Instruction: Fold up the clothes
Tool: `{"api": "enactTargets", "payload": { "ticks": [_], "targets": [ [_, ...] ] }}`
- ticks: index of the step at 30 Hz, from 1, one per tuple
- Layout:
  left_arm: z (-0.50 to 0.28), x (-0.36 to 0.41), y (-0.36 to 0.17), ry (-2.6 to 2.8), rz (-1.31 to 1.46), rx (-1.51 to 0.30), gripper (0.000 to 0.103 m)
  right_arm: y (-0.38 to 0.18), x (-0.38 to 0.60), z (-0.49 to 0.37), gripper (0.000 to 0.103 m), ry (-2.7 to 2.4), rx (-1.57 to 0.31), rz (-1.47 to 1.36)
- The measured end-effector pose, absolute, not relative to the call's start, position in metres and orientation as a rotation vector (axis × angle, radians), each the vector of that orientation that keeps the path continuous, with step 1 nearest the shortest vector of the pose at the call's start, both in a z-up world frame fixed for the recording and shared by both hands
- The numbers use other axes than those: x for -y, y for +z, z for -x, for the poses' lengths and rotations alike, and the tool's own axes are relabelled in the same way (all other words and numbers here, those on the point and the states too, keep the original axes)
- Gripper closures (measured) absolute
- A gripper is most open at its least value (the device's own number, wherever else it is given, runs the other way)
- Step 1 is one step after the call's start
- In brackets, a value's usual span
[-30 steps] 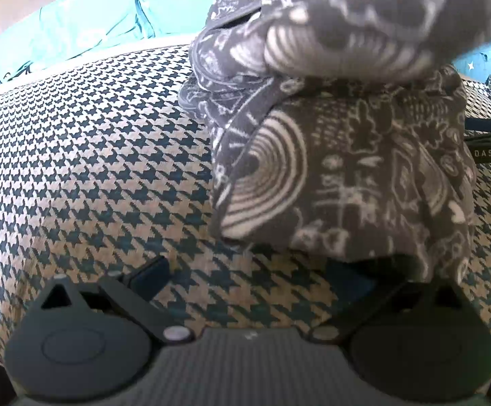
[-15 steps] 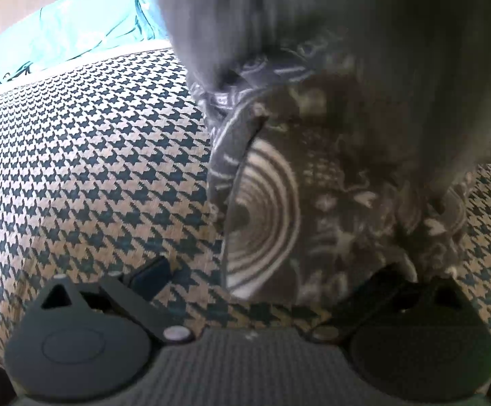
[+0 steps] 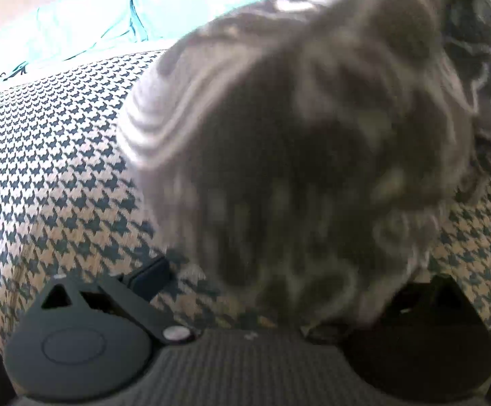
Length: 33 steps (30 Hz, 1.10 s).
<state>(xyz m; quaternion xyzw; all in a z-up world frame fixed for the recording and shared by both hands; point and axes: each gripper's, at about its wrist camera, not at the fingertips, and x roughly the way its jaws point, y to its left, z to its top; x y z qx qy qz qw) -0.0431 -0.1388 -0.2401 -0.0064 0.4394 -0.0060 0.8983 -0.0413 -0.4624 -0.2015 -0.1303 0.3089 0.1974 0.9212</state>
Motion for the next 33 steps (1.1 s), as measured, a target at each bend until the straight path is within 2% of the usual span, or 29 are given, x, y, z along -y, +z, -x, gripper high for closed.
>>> {"api": "enactTargets", "payload": {
  "ticks": [14,21,27,33],
  "targets": [
    [0.121,0.209,-0.329,0.012,-0.023,-0.882,0.0,-0.2,0.461,0.041,0.0,0.392,-0.638,0.266],
    [0.219,0.177,-0.359,0.03,-0.007,-0.891,0.0,-0.197,0.453,0.062,0.0,0.212,-0.681,0.196],
    [0.082,0.145,-0.295,0.052,-0.008,-0.918,0.0,-0.189,0.451,0.081,0.0,0.079,-0.792,0.13],
    [0.089,0.18,-0.247,0.076,0.006,-0.942,0.0,-0.179,0.454,0.103,0.0,-0.003,-0.891,0.076]
  ]
}}
